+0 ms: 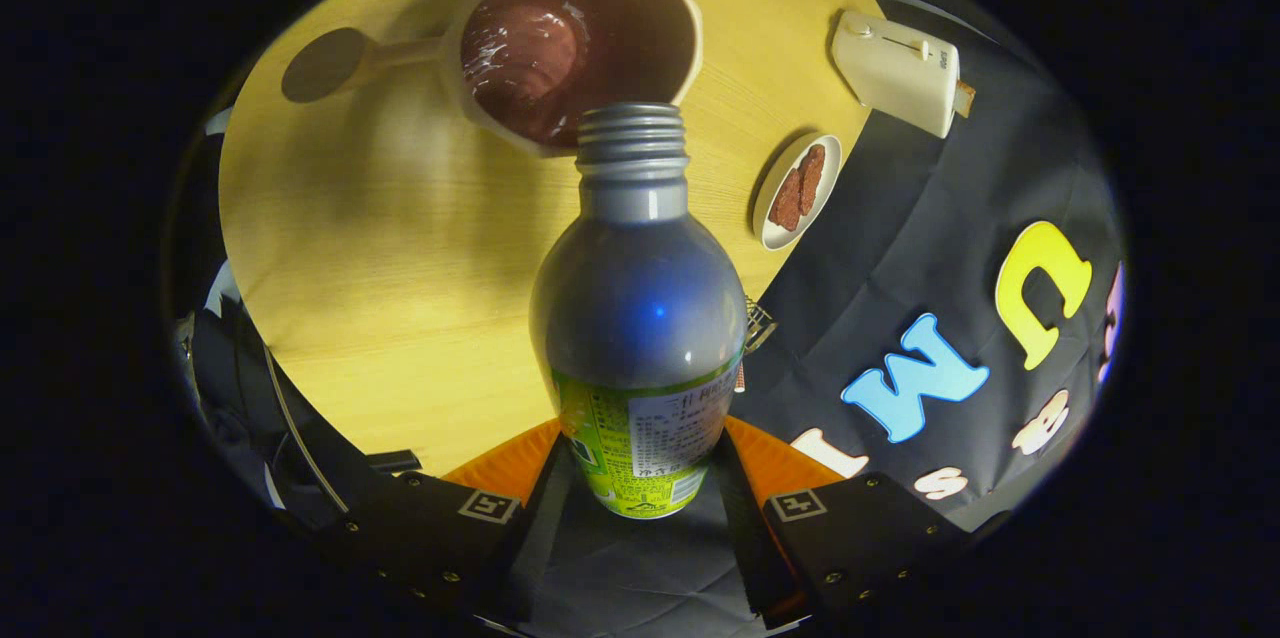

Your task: Take the bottle from table, then pour the juice into the cup, finally place the bottle on the coaster

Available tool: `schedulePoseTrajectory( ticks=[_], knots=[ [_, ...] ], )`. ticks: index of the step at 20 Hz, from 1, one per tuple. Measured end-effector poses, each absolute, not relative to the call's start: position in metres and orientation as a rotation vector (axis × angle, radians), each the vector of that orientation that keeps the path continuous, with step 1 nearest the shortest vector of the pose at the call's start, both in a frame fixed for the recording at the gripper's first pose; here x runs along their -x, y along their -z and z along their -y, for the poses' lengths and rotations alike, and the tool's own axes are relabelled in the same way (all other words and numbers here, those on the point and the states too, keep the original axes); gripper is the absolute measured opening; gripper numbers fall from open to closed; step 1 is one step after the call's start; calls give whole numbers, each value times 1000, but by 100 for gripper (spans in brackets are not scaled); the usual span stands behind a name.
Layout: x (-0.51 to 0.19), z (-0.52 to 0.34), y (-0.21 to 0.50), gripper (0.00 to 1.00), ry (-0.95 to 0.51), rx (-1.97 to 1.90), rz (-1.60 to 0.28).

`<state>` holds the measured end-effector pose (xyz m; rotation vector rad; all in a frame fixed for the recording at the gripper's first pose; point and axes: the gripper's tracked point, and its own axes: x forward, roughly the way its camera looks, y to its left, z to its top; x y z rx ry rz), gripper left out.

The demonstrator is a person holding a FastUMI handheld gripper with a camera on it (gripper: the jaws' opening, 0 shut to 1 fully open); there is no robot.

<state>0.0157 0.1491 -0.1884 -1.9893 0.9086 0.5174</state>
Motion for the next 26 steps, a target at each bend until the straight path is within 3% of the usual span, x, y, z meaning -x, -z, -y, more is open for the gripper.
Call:
schedulePoseTrajectory(
  ticks=[26],
  knots=[
    [15,-148,252,76,-521,948,-909]
  ],
)
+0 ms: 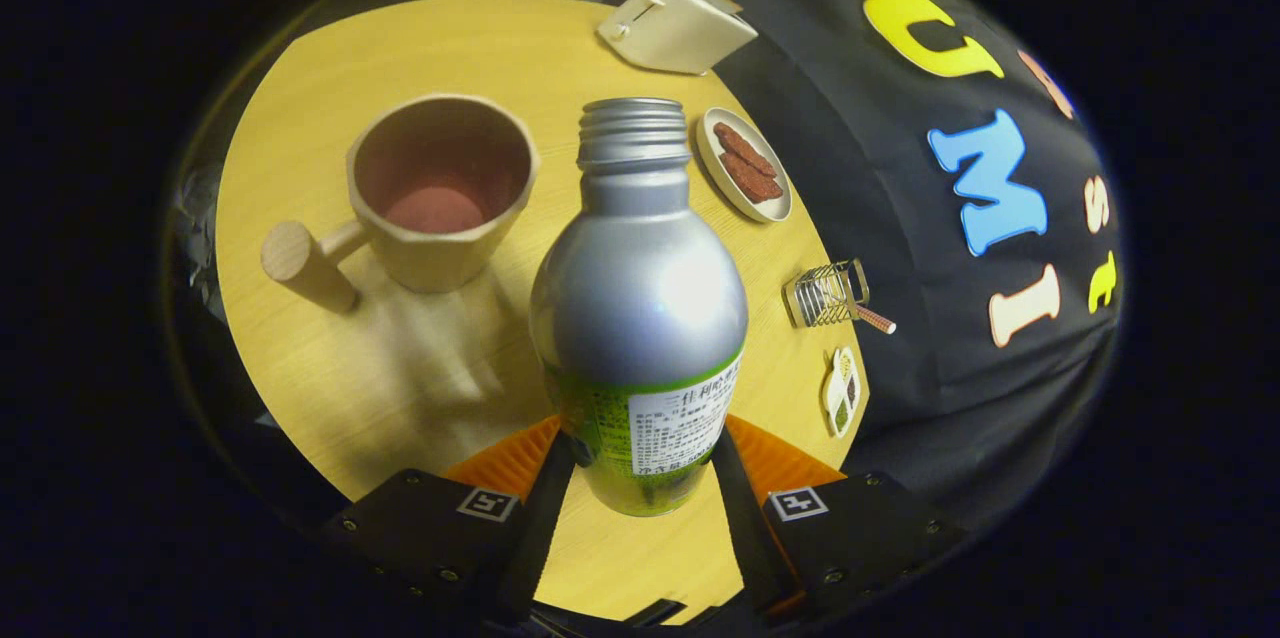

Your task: Take the bottle from table, then pour the juice into the cup, finally place the bottle on the coaster

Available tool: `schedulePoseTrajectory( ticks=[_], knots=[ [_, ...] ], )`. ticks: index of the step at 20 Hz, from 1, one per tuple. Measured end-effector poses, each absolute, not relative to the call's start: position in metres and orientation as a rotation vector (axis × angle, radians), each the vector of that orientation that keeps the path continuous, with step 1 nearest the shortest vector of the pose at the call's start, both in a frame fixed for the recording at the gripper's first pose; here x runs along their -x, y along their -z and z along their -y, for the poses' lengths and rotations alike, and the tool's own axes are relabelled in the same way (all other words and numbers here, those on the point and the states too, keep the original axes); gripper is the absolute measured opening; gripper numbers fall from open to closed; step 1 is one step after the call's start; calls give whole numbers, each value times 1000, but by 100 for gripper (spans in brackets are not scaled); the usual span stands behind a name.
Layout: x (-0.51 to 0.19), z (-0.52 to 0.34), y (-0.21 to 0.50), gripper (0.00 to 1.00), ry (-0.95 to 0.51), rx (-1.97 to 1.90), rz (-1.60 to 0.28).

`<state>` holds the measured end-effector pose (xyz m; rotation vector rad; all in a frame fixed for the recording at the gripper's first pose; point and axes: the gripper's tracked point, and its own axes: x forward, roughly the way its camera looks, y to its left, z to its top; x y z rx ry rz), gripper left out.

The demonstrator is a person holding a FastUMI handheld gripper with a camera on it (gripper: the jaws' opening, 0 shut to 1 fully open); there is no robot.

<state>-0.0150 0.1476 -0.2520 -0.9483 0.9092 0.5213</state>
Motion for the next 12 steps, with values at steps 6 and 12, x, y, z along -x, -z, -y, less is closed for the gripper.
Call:
schedulePoseTrajectory(
  ticks=[6,12],
  knots=[
    [5,-154,251,76,-504,719,-883],
    [-16,-157,243,77,-490,553,-819]
  ],
)
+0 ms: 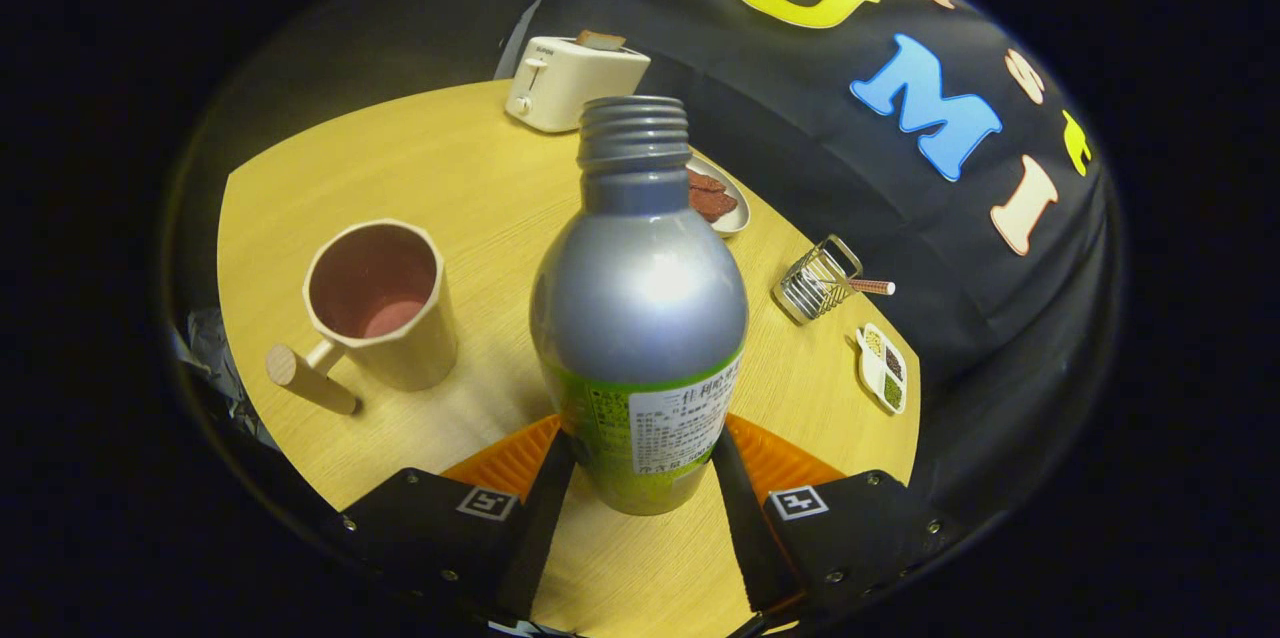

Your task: Take the bottle from table, then pour the juice into the cup, finally place the bottle on the coaster

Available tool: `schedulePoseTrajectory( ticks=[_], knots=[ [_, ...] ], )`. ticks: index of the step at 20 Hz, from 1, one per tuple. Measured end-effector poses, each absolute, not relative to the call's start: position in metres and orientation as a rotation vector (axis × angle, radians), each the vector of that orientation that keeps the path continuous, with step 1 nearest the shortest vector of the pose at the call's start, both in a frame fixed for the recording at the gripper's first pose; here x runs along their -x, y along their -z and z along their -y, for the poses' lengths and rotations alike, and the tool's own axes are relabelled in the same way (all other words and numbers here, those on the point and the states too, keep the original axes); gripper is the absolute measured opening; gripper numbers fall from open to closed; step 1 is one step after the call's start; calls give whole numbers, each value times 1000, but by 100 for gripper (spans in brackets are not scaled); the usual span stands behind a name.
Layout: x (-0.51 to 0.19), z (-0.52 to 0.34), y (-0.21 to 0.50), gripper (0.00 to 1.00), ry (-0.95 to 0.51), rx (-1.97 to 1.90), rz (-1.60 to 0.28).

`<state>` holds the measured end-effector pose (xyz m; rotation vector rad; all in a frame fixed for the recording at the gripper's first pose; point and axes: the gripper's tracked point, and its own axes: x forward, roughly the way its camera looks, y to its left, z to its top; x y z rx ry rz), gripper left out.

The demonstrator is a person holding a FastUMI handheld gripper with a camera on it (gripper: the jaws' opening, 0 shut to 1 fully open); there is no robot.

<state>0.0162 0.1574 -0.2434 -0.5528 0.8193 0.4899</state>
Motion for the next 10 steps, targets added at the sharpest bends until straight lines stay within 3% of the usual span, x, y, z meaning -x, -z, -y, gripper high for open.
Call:
schedulePoseTrajectory(
  ticks=[10],
  knots=[
    [-58,-165,238,76,-457,283,-756]
  ],
)
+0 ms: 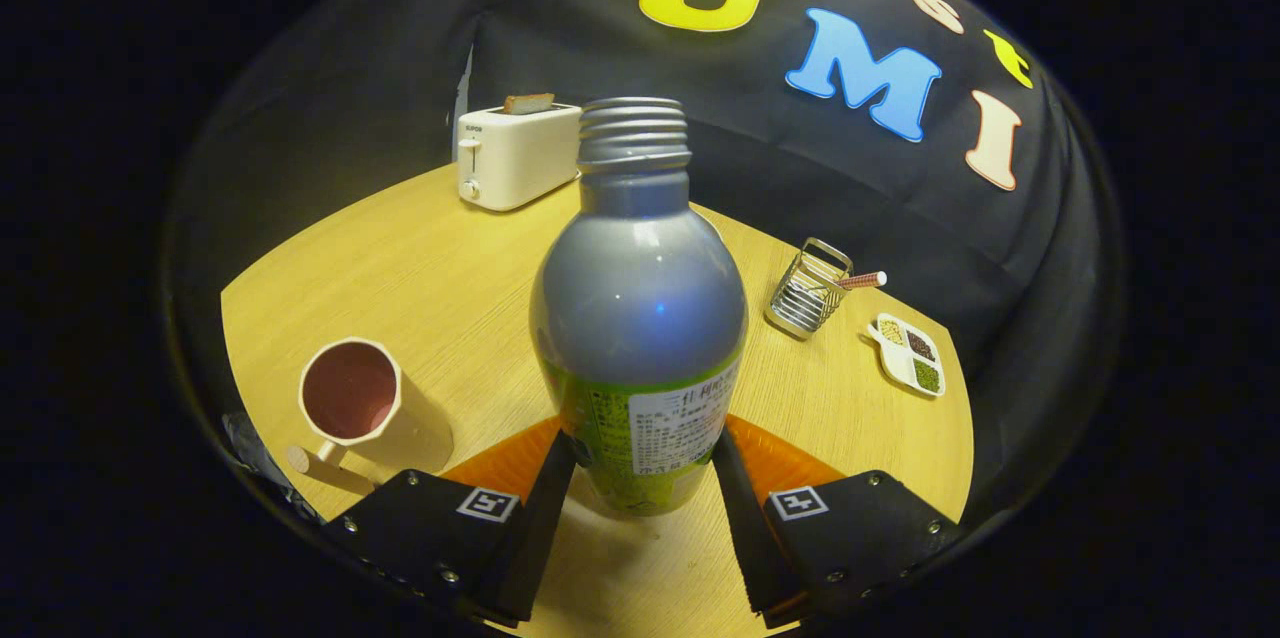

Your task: Take the bottle from table, then pour the juice into the cup, finally place the bottle on the coaster

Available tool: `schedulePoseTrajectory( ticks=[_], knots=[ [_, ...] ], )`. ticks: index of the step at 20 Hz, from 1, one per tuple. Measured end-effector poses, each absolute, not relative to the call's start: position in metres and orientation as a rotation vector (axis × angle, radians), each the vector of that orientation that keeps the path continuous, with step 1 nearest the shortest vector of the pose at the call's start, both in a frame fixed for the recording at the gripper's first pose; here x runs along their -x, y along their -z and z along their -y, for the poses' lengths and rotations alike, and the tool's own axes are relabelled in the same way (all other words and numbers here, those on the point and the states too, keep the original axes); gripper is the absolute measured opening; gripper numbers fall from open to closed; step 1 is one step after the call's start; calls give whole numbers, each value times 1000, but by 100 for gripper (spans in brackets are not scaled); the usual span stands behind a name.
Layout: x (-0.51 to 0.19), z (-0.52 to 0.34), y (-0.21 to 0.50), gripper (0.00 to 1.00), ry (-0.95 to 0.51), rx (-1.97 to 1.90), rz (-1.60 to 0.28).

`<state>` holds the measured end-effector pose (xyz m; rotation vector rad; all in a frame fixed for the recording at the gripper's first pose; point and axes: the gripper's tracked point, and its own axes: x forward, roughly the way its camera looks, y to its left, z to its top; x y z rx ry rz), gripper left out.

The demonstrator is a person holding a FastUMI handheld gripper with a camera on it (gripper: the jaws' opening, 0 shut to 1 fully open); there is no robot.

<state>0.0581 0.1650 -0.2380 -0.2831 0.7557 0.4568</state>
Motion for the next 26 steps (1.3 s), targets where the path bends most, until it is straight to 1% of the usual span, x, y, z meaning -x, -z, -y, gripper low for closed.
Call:
schedulePoseTrajectory(
  ticks=[12,19,26],
  knots=[
    [-113,-191,232,76,-445,185,-594],
    [-139,-199,249,76,-424,107,-588],
    [-148,-194,270,77,-403,89,-605]
  ],
)
